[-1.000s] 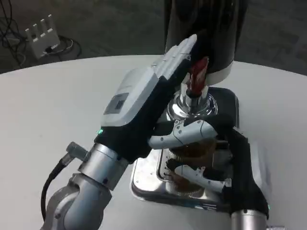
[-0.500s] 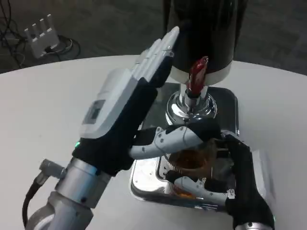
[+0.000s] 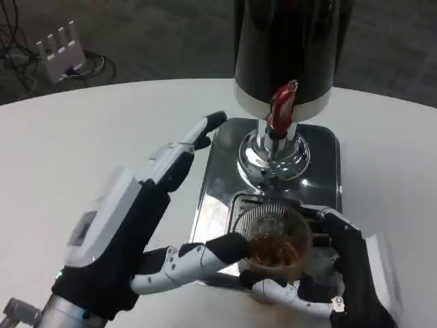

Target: Grasp the cup under the faucet to collect the drink, then remove the cup.

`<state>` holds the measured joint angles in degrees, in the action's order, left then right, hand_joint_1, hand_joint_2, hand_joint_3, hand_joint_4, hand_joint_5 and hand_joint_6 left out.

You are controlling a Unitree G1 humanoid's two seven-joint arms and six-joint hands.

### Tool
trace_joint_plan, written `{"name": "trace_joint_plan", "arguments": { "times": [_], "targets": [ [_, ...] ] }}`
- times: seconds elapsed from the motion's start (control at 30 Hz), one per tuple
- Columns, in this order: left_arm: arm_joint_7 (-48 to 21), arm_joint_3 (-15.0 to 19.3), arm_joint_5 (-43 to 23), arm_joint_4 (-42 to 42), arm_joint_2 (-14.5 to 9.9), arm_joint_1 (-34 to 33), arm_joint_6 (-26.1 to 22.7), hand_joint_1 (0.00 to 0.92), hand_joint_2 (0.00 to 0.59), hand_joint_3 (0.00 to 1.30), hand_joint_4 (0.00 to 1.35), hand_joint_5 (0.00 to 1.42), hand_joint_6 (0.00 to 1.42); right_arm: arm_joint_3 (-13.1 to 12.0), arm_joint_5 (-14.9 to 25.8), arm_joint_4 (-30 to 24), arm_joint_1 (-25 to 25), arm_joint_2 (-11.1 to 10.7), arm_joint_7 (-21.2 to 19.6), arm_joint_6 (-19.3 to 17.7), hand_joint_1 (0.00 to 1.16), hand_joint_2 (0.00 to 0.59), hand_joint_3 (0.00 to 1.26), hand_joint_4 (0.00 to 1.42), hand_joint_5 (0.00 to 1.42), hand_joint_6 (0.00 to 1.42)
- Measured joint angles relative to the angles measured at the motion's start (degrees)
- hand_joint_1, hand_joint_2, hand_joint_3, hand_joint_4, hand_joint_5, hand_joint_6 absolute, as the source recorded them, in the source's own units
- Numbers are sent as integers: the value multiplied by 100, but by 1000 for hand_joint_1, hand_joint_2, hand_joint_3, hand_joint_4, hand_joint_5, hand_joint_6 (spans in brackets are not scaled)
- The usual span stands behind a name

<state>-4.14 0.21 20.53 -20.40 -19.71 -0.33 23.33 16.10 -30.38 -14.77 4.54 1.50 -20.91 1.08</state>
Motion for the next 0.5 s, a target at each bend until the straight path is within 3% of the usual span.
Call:
{"name": "trace_joint_plan", "arguments": {
  "times": [0.33, 0.5],
  "targets": [
    [108, 99, 725, 386, -420, 519, 770, 0, 61, 44, 0, 38, 10, 90, 15, -640, 566, -220, 303, -141, 993, 89, 725, 821, 1037, 1222],
    [137, 133, 964, 436, -542, 626, 878, 0, 49, 5, 0, 1, 0, 72, 31, -817, 716, -278, 429, -180, 992, 89, 726, 824, 1037, 1226]
  ]
}}
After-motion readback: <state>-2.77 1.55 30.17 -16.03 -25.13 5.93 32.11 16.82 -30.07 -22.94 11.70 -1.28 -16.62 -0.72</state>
